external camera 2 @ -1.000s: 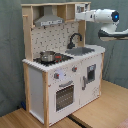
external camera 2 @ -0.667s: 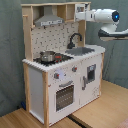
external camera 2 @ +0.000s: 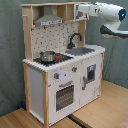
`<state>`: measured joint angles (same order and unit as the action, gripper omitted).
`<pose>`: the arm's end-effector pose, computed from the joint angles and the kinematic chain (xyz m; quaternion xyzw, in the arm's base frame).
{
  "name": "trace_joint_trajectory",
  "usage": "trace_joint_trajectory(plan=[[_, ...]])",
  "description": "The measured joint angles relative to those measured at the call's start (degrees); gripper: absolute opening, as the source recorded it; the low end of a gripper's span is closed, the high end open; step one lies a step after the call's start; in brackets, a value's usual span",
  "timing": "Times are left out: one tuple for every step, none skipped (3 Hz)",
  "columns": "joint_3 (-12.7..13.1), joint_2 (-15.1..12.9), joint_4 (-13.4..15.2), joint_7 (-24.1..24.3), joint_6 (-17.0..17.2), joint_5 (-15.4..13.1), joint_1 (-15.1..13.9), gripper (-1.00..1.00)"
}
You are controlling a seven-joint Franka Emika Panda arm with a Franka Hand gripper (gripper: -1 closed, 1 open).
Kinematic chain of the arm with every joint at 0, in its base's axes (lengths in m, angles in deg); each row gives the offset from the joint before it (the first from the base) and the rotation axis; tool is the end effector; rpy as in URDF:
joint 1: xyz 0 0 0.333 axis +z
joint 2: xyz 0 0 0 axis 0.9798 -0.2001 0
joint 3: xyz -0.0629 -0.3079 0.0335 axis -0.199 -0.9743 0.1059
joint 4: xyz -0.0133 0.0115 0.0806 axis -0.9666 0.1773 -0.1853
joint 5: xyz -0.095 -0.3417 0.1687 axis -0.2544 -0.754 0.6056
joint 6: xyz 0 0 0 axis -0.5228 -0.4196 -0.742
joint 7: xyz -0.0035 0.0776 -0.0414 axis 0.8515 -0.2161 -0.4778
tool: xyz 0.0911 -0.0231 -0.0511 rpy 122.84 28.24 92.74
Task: Play with the kitchen
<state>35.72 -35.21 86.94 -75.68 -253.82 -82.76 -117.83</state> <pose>0.3469 0.3054 0.7644 0.2147 0.6081 0.3033 0.7015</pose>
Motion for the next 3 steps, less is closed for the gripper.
trace_joint_trajectory(plan=[[2.42,2.61,-4.63,2.66,1.66,0.00,-0.38,1.00],[4.98,4.26,-8.89,6.11,3.32,0.00,-2.56,1.00],[7.12,5.24,-11.88,10.05,3.51,0.00,-5.53,1.00]])
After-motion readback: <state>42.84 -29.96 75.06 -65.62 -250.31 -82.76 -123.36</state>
